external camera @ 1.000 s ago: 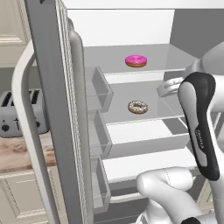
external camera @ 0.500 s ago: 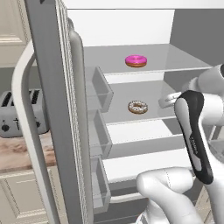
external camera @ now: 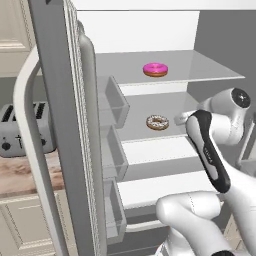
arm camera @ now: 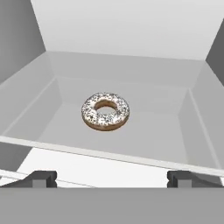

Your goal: Take the donuts from the fridge and place them on the empty tray on the dining counter.

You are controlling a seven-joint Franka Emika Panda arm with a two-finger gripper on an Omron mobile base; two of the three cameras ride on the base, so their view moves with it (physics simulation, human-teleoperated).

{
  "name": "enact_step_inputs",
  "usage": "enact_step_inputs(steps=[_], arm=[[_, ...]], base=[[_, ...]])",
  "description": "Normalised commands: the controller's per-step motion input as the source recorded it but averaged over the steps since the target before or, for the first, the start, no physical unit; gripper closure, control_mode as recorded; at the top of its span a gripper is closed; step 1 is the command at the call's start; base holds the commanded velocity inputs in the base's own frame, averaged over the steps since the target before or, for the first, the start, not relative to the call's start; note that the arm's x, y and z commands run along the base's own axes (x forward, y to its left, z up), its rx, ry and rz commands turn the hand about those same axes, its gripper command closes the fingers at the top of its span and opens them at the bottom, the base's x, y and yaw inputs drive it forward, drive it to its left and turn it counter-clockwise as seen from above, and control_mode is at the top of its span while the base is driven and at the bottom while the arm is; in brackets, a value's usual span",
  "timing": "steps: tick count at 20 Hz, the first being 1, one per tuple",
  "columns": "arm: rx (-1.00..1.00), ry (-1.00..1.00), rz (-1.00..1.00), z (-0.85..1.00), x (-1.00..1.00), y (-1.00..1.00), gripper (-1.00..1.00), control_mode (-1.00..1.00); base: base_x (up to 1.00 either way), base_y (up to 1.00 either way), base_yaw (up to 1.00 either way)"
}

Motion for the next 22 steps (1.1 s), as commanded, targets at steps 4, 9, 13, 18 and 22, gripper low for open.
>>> enact_step_inputs(steps=[4, 9, 13, 18, 22], arm=[[0.05, 0.0, 0.0, -0.23, 0.6, -0.16, -1.0, -1.0], [0.01, 0.04, 0.0, -0.14, 0.55, -0.07, -1.0, -1.0], [0.01, 0.13, 0.0, -0.03, 0.36, 0.0, -1.0, -1.0], [0.02, 0.1, 0.0, -0.16, 0.17, 0.0, -1.0, -1.0], [0.04, 0.01, 0.0, -0.36, 0.01, 0.0, -1.0, -1.0]], base=[[0.0, 0.0, 0.0], [0.0, 0.0, 0.0], [0.0, 0.0, 0.0], [0.0, 0.0, 0.0], [0.0, 0.0, 0.0]])
